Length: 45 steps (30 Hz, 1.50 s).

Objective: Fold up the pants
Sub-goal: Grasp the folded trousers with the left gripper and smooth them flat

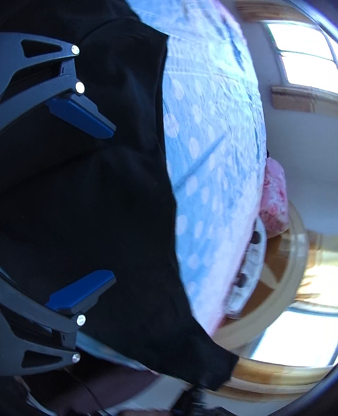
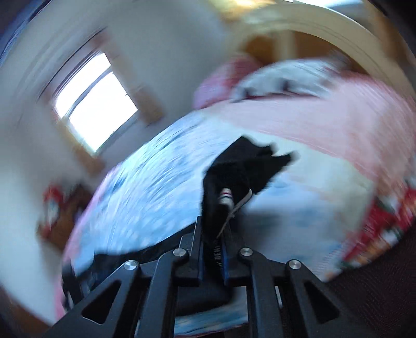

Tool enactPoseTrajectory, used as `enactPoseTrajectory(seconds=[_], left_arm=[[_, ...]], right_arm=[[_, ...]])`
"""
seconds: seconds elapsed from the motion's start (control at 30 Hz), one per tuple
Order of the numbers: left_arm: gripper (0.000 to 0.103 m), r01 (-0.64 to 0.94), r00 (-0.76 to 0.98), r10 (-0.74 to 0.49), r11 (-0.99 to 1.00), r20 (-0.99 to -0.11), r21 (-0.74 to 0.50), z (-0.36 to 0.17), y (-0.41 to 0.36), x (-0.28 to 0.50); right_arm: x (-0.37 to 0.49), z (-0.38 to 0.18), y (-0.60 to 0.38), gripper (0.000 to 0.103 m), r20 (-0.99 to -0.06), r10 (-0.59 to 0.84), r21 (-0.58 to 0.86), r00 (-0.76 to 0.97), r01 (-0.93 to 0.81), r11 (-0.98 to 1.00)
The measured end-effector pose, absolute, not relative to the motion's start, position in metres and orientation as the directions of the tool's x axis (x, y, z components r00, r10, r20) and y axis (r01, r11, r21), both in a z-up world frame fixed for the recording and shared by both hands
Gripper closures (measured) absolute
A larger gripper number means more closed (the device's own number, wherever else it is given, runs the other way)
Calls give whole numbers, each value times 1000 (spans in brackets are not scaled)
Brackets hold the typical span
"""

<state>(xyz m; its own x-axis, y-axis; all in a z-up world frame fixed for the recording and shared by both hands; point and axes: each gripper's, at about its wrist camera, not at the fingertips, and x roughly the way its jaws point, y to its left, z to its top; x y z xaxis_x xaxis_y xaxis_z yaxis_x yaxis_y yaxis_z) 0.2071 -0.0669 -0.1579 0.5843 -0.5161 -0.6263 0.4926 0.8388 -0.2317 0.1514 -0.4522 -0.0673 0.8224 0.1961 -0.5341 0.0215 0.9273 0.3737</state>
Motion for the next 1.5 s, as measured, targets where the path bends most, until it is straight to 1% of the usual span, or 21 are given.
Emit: enactPoseTrajectory(seconds=[0.03,0.1,0.13,0.23,0.3,0.37,0.43,0.47,0.5,0.63,0.73,0.8,0.83,0.87,0.9,0.97,1.03,1.13,1.23,1.37,1.5], left_arm=[[0,494,572,-545,825,-612,-273,-156,-62,206],[0,497,545,-580,805,-605,-324,-157,-58,207],[0,494,535,-589,800,-606,-342,-158,-57,207],[0,486,502,-622,778,-601,-399,-160,-55,208],[0,482,472,-653,754,-592,-446,-162,-58,209],[0,486,444,-670,738,-595,-468,-163,-66,208],[0,515,410,-690,715,-597,-473,-163,-81,207],[0,531,396,-698,704,-596,-472,-161,-89,205],[0,542,386,-704,696,-596,-471,-160,-94,204],[2,580,336,-716,669,-612,-465,-159,-123,205],[9,594,292,-722,651,-628,-472,-161,-142,209],[21,599,284,-710,656,-644,-459,-163,-150,209],[23,604,284,-705,658,-650,-451,-163,-152,209],[31,609,296,-690,669,-660,-426,-162,-154,210],[53,609,307,-675,681,-671,-407,-162,-155,211],[90,604,300,-661,690,-688,-399,-163,-152,216],[91,593,275,-680,677,-680,-436,-165,-142,219],[92,602,306,-675,684,-671,-413,-154,-123,212],[92,573,338,-678,699,-653,-429,-143,-91,209],[93,525,373,-635,745,-676,-411,-142,-46,200],[93,471,369,-606,775,-704,-421,-160,-23,194]], right_arm=[[159,-68,-417,93,-557,226,314,799,-50,948],[170,-80,-373,93,-597,279,263,752,-145,954],[180,-97,-343,93,-646,306,233,699,-200,952],[193,-144,-289,93,-753,317,172,577,-292,941],[198,-171,-269,92,-811,283,129,513,-314,940],[188,-177,-257,91,-805,232,48,546,-330,943],[181,-171,-258,78,-808,234,22,541,-370,929],[176,-169,-262,64,-809,237,23,537,-374,927],[175,-166,-270,59,-805,242,30,541,-370,929],[152,-148,-312,58,-758,280,86,590,-334,938],[141,-143,-339,58,-723,273,127,635,-266,956],[138,-139,-357,58,-689,293,198,663,-218,956],[138,-138,-362,58,-676,305,223,671,-209,952],[138,-137,-364,58,-667,312,235,677,-206,950],[137,-135,-365,58,-657,312,237,686,-205,950],[136,-133,-367,57,-654,306,225,692,-208,952],[135,-134,-365,57,-656,305,220,690,-211,952],[137,-135,-361,57,-655,310,224,690,-214,951],[136,-131,-358,57,-641,310,215,703,-223,951],[143,-131,-347,50,-634,348,240,691,-252,938],[154,-141,-325,50,-660,366,234,656,-284,930]])
